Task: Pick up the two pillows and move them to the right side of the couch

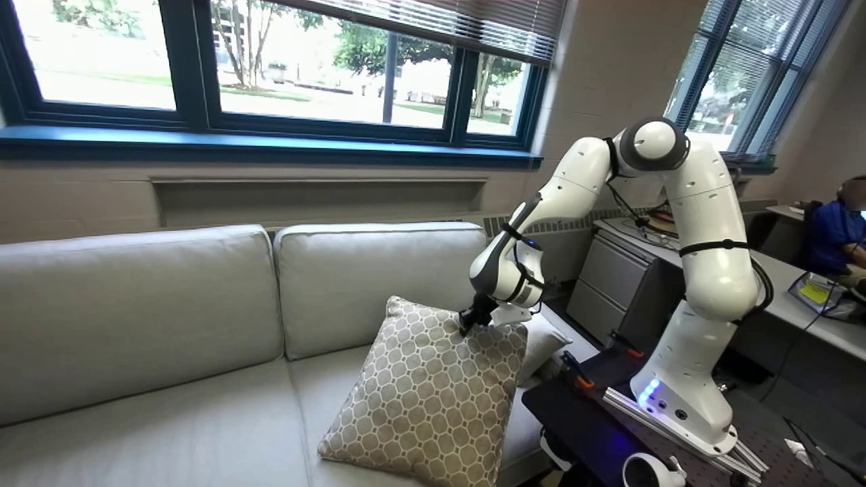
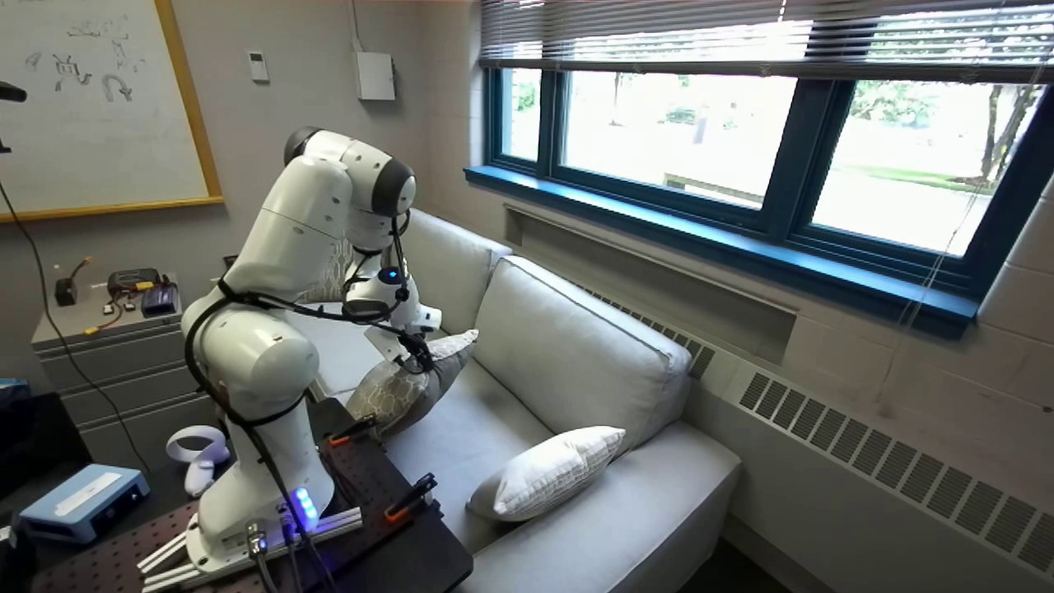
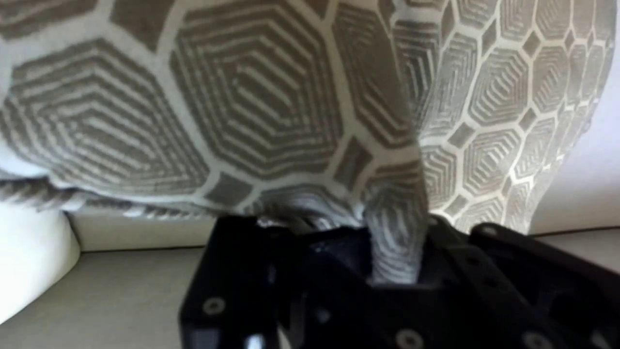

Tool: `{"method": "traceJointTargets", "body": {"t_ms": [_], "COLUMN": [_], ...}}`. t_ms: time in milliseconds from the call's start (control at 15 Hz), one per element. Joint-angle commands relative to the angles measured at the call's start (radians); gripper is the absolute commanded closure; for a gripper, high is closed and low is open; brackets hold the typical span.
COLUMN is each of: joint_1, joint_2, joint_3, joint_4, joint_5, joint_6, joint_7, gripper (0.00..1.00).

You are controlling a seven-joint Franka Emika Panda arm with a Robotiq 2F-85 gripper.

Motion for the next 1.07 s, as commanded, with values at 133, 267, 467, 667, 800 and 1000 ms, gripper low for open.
{"method": "traceJointTargets", "body": {"t_ms": [133, 267, 467, 667, 800, 1000], "joint_1": [-0.034, -0.052, -0.088, -0.134, -0.17, -0.222], "joint_2": [-0.176, -0.216, -0.279, -0.338, -0.372, -0.42], "joint_3": [-0.057, -0.071, -0.082, -0.078, -0.07, -0.062], "joint_4": [-0.045, -0.064, -0.106, -0.157, -0.196, -0.259], "joint_5": [0.0, -0.007, -0.018, -0.037, -0.057, -0.105], "joint_6": [0.0, 0.0, 0.0, 0.0, 0.0, 0.0], "joint_7": [0.021, 0.037, 0.064, 0.1, 0.137, 0.205], "gripper": [0.96, 0.96, 0.96, 0.96, 0.96, 0.96]}}
